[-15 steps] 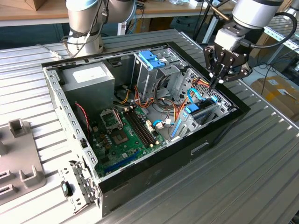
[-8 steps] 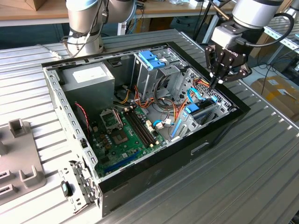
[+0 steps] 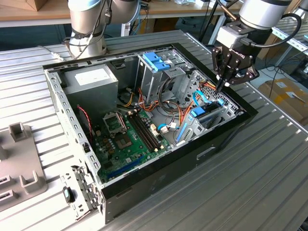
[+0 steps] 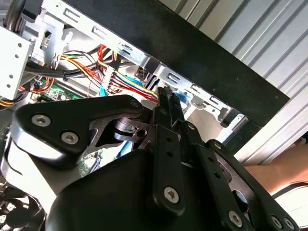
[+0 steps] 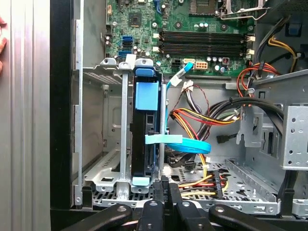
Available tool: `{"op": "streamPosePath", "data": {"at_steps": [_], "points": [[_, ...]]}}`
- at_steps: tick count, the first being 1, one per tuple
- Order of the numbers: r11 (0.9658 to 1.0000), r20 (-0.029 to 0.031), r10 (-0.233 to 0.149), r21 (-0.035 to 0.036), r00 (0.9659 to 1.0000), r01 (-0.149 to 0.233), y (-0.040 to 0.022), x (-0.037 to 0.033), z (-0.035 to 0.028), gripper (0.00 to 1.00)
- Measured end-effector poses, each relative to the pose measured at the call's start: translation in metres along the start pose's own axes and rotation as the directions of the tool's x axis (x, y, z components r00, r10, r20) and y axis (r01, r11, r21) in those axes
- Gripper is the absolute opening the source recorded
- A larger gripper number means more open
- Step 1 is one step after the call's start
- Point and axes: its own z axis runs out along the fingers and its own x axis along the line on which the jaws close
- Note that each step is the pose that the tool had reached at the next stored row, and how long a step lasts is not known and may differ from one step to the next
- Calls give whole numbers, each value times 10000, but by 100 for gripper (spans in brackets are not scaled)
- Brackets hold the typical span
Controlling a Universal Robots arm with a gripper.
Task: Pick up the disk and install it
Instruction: 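Insert the second disk wire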
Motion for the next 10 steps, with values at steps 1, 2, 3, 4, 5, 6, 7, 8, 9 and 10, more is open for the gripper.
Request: {"op": "streamPosePath", "data": {"at_steps": [1,2,3,4,5,6,7,8,9,10], "points": [[10000,-47,-5,-75,10000,5,-5,0,2,16],[9999,-78,-8,-128,10000,7,-7,0,3,16],[9996,-142,-19,-283,9999,15,-16,1,8,16],[9993,-177,-26,-386,9998,19,-20,1,11,16],[9991,-184,-29,-422,9998,22,-21,1,12,16],[9991,-184,-29,-433,9998,21,-20,1,13,16],[9991,-185,-28,-434,9998,20,-20,1,13,16],[9990,-177,-29,-437,9998,21,-20,1,23,16],[9990,-177,-29,-442,9998,21,-19,1,33,16],[9990,-182,-29,-448,9998,21,-18,0,43,16]]}}
